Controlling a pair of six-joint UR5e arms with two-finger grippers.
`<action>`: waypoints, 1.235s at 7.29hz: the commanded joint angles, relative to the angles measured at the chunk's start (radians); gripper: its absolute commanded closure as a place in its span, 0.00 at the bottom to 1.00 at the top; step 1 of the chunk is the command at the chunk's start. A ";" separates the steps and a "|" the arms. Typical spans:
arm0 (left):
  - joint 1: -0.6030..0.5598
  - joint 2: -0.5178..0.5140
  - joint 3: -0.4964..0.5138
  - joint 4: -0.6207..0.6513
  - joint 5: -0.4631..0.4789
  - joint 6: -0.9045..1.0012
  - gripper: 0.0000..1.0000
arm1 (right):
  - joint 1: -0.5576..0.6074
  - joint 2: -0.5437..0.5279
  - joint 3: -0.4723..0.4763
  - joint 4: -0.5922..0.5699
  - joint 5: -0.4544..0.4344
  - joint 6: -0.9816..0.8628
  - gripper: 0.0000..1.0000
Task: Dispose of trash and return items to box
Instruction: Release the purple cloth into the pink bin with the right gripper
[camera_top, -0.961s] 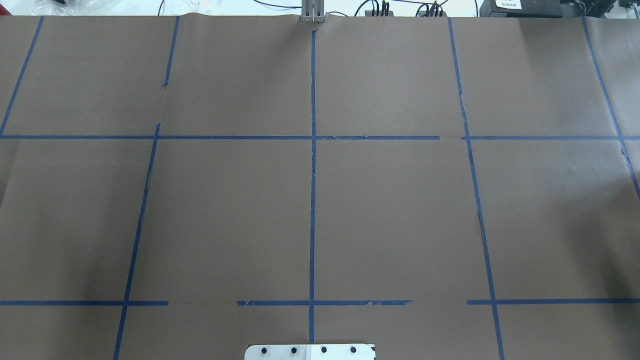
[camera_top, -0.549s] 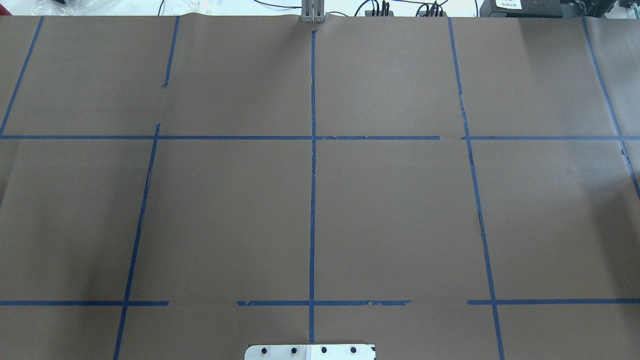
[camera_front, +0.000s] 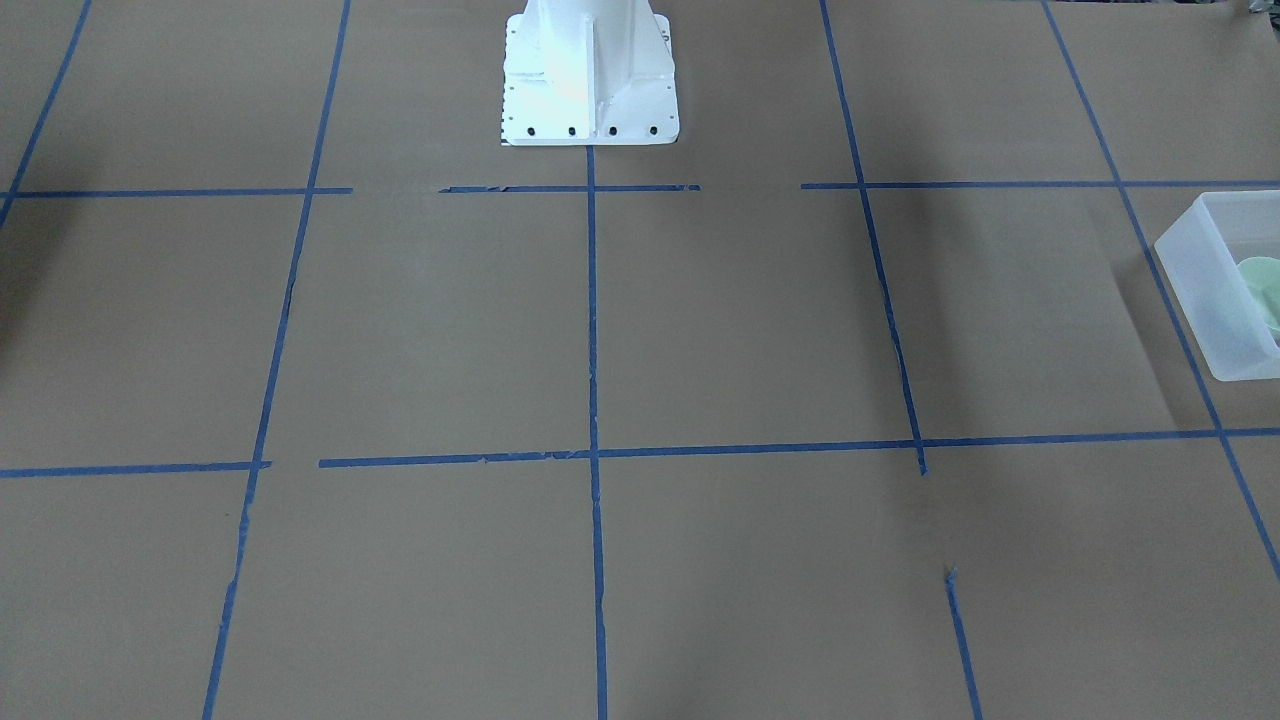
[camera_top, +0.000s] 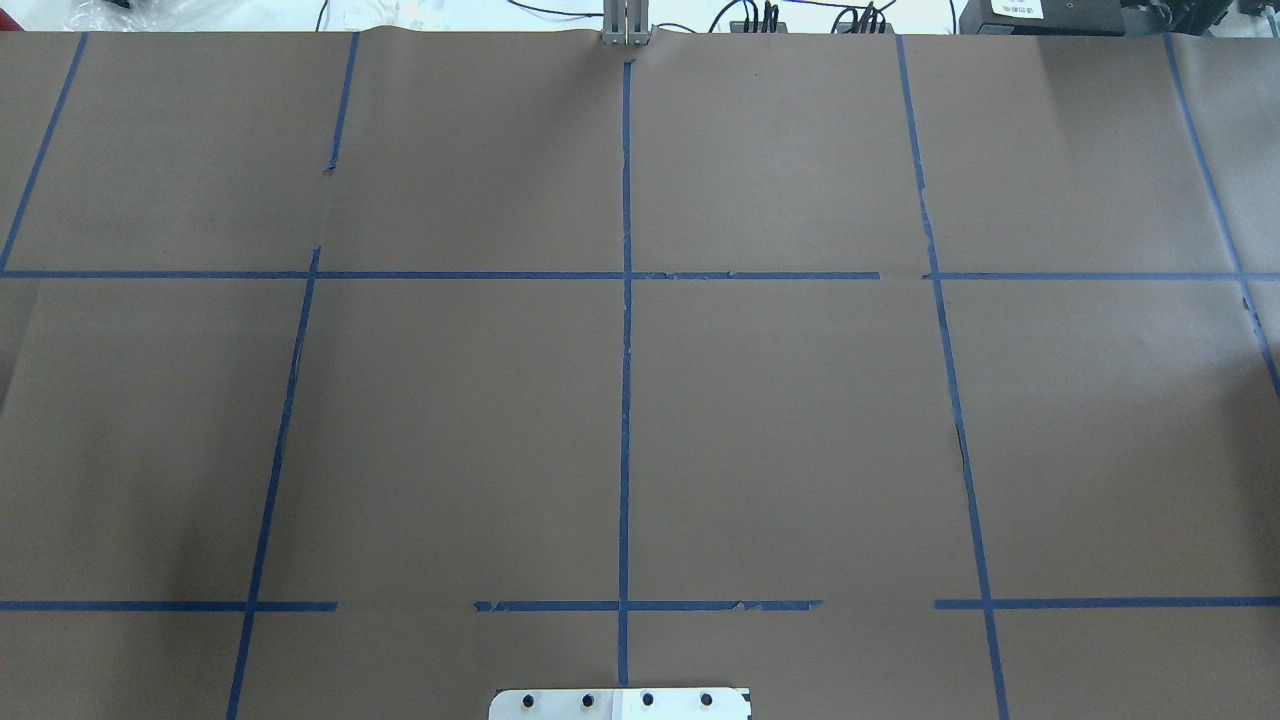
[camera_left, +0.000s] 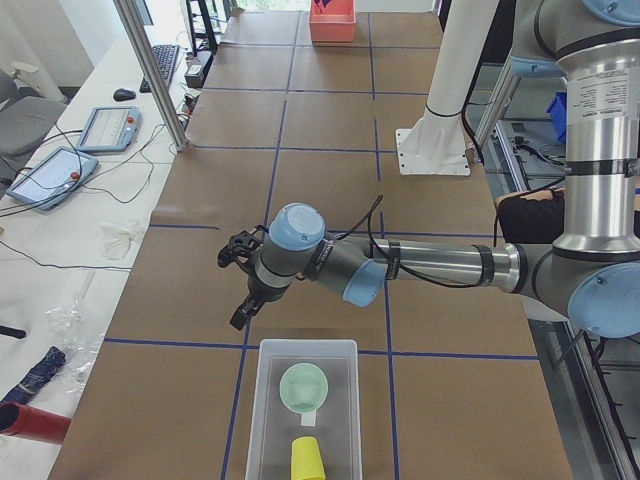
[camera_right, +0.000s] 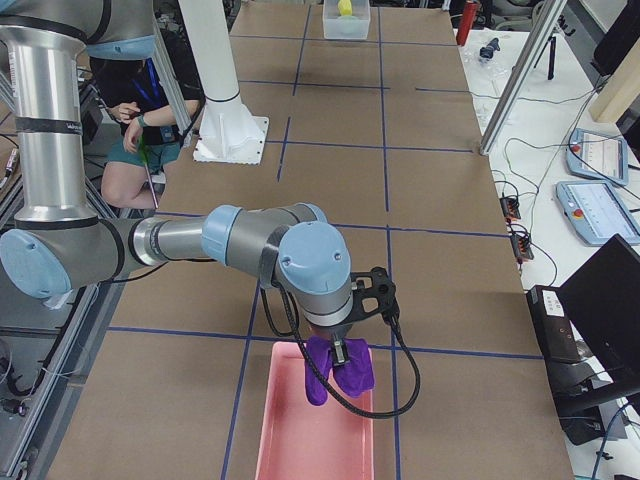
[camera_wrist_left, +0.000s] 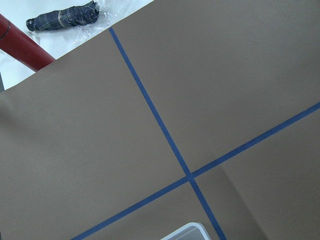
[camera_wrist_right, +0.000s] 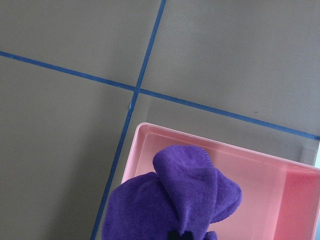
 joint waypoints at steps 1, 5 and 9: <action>-0.001 0.007 -0.007 0.000 -0.002 0.000 0.00 | -0.009 -0.005 0.002 0.032 0.000 0.018 0.00; 0.002 -0.040 -0.002 0.076 -0.017 -0.011 0.00 | -0.230 0.142 0.135 0.030 0.003 0.505 0.00; -0.003 -0.105 -0.008 0.188 -0.021 -0.009 0.00 | -0.434 0.142 0.176 0.032 -0.022 0.626 0.00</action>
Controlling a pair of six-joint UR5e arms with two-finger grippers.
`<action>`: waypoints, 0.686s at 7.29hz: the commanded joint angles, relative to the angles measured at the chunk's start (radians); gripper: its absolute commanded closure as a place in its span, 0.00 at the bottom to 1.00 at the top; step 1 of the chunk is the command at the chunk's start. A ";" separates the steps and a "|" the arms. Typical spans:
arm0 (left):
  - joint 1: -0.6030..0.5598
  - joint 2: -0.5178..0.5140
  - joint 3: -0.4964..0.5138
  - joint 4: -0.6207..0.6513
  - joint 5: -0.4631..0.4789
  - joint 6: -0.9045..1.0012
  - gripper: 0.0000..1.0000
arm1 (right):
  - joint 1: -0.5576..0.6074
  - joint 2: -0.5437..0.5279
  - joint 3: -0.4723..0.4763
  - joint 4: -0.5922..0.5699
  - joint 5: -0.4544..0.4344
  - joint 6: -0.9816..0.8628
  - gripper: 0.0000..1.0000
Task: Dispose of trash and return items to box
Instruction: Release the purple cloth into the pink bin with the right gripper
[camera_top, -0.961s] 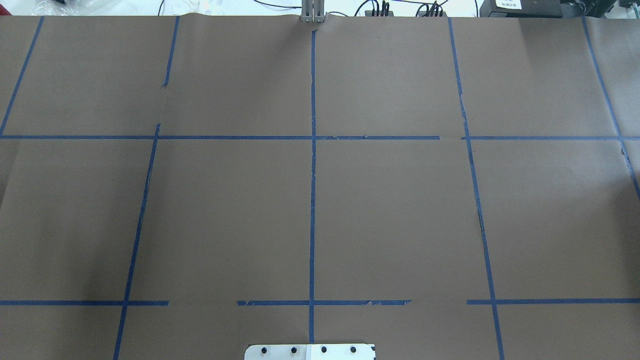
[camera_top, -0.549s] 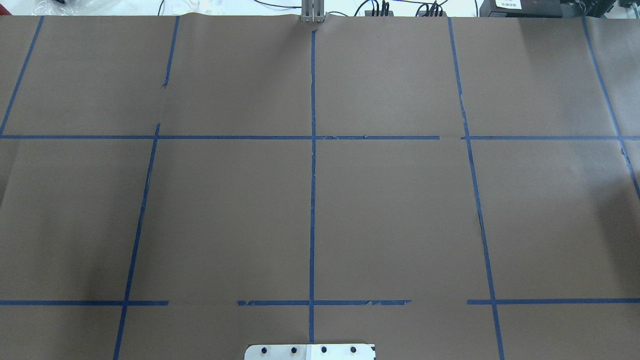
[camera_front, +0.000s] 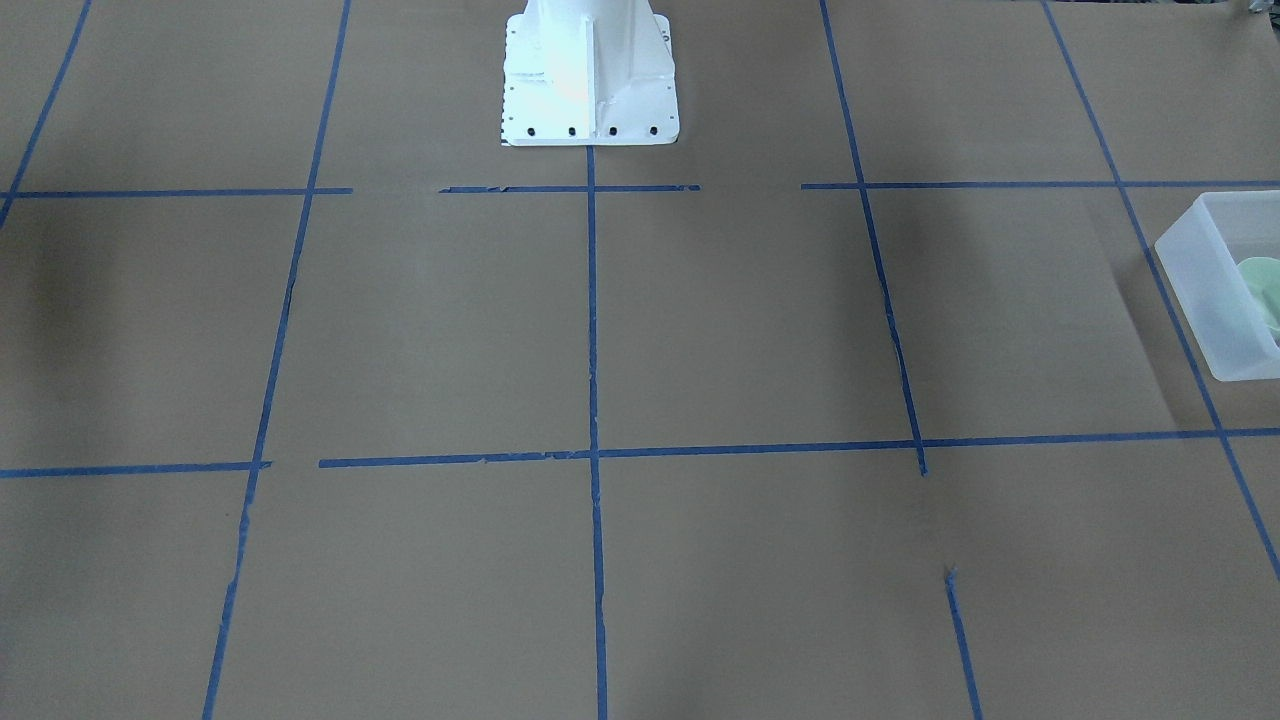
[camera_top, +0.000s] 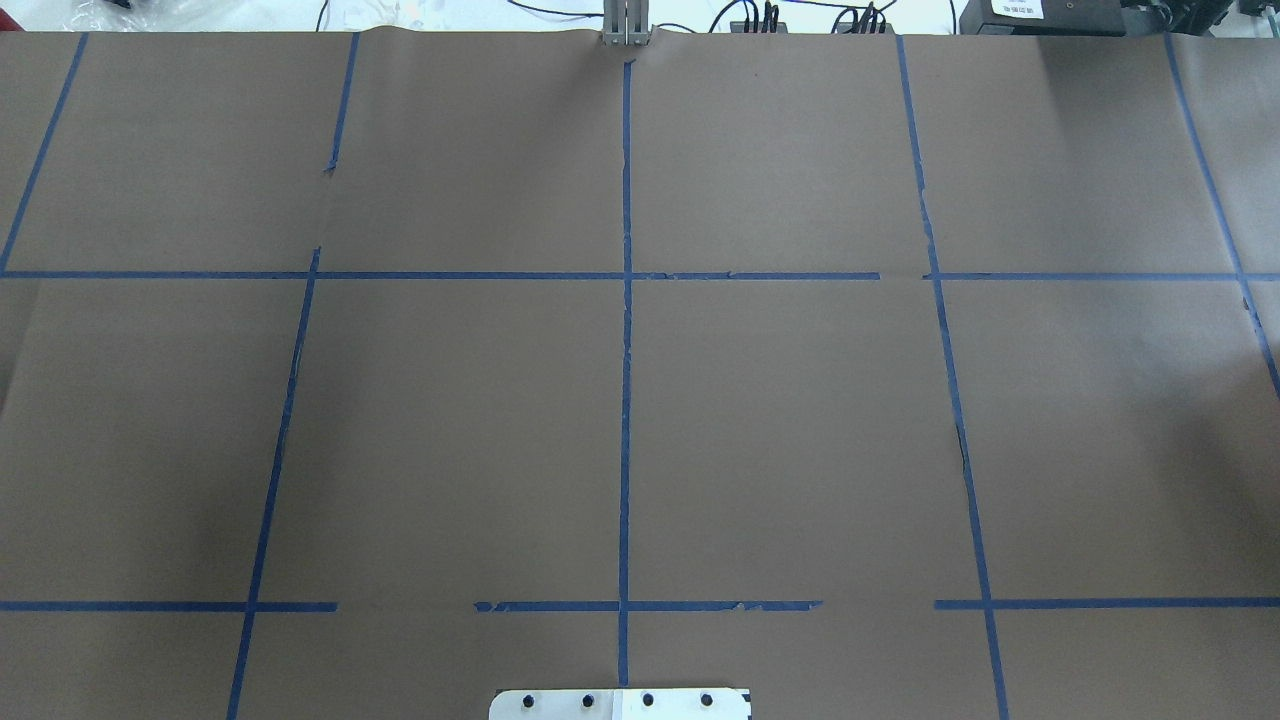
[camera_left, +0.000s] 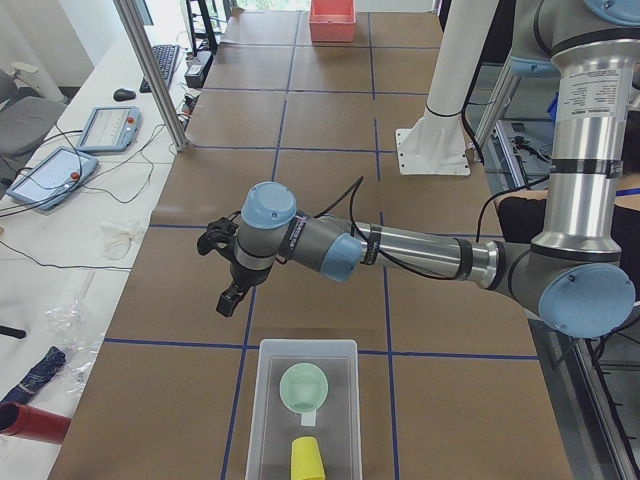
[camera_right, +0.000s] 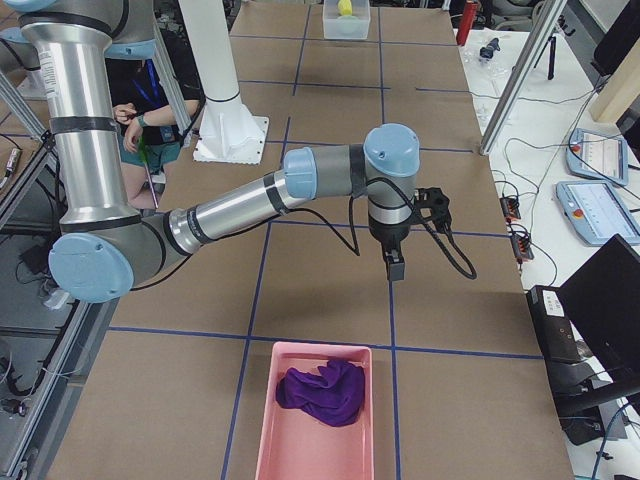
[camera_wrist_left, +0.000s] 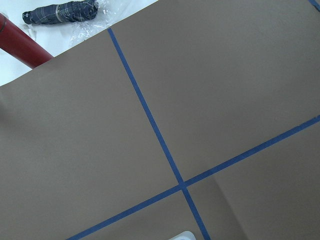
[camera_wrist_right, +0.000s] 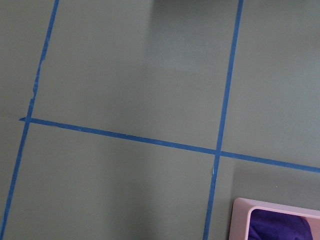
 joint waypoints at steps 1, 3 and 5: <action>0.002 -0.007 0.005 0.026 0.006 -0.003 0.00 | -0.108 -0.010 -0.002 -0.008 -0.018 0.009 0.00; 0.009 -0.074 0.080 0.217 -0.016 -0.014 0.00 | -0.132 -0.063 -0.003 0.000 0.003 0.001 0.00; 0.016 -0.121 0.113 0.380 -0.019 0.001 0.00 | -0.133 -0.070 -0.012 -0.014 0.000 -0.005 0.00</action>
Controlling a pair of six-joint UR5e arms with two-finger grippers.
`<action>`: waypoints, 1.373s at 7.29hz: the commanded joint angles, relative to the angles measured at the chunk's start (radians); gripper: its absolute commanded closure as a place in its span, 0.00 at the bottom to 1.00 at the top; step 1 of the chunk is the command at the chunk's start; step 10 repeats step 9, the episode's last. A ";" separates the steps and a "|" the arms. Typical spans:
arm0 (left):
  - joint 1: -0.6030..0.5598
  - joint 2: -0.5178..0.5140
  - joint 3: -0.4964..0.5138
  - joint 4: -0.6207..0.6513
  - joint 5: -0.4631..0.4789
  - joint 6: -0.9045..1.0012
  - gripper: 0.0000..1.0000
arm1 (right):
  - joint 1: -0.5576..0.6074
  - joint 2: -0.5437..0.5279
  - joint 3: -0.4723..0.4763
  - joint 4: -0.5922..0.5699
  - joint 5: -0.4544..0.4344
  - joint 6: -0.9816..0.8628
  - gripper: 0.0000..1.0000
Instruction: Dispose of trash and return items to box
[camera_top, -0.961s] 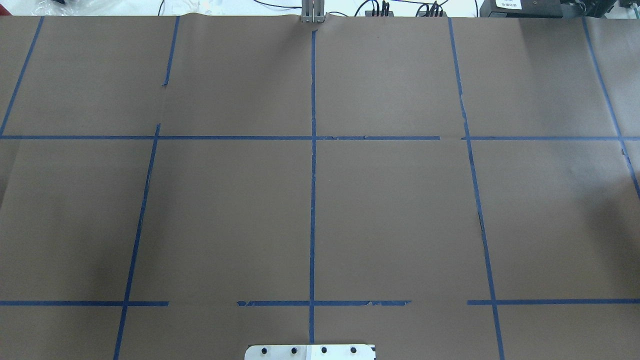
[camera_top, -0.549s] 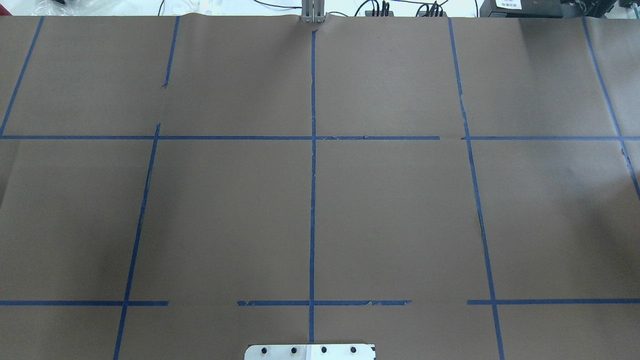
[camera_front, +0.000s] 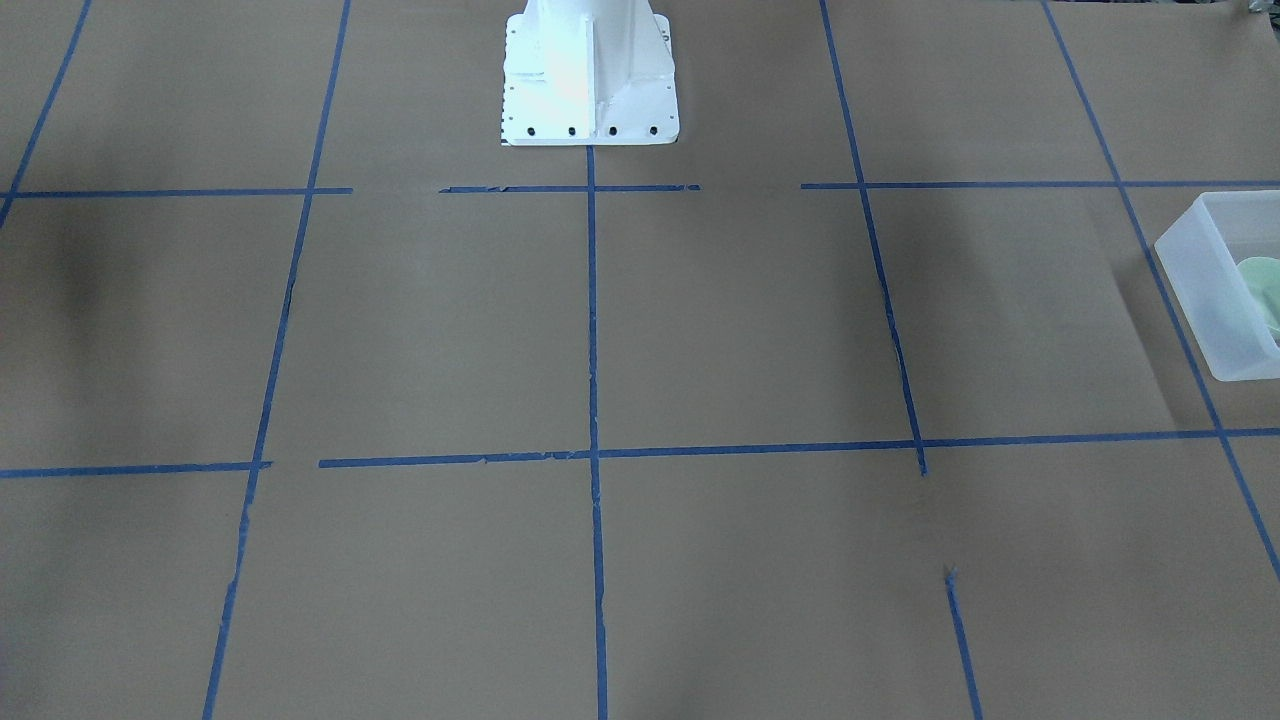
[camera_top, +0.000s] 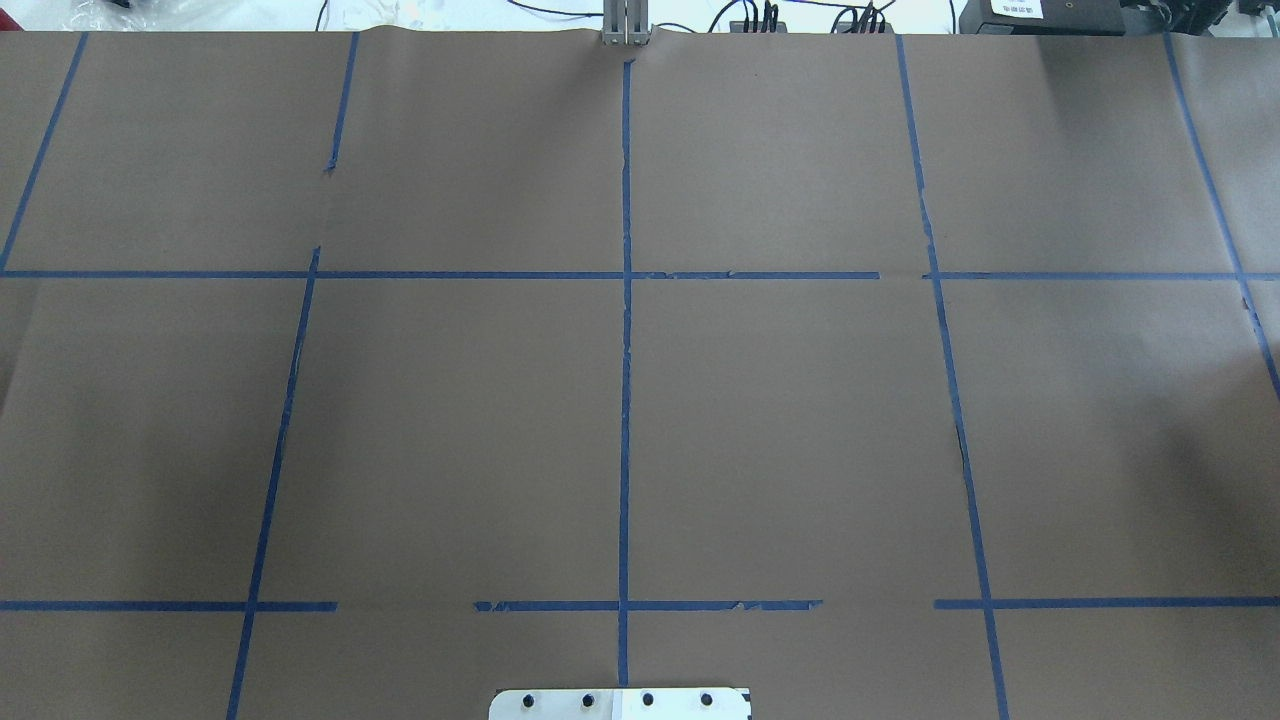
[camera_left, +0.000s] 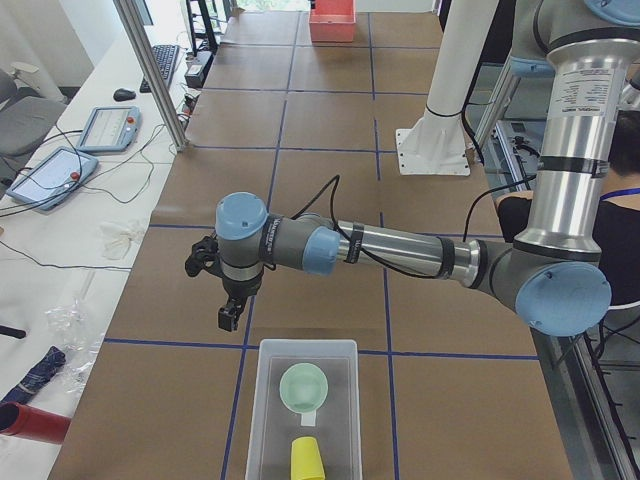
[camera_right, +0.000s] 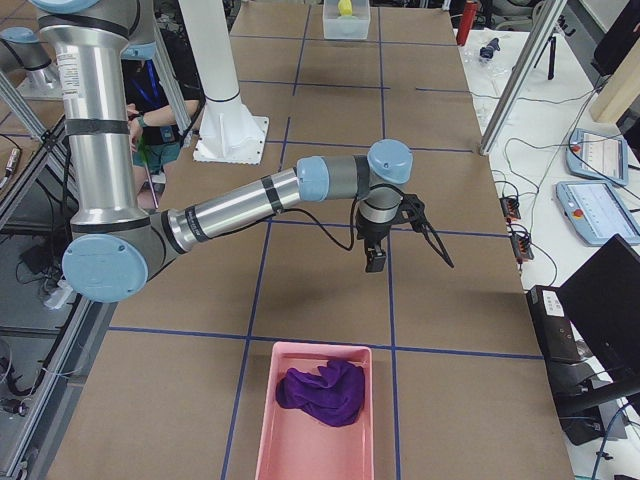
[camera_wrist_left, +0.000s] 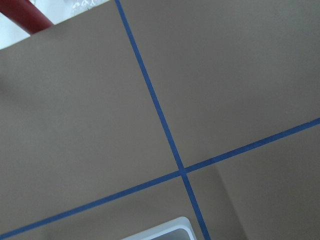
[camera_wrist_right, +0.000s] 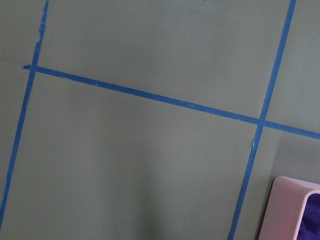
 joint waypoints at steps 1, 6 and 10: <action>0.011 -0.025 0.036 0.108 0.000 0.008 0.00 | -0.010 0.020 -0.044 -0.017 -0.026 0.011 0.00; 0.008 -0.017 0.001 0.114 0.012 -0.001 0.00 | 0.150 -0.031 -0.251 0.120 -0.031 -0.012 0.00; 0.007 0.022 -0.011 0.116 0.022 -0.001 0.00 | 0.199 -0.122 -0.233 0.187 -0.030 -0.010 0.00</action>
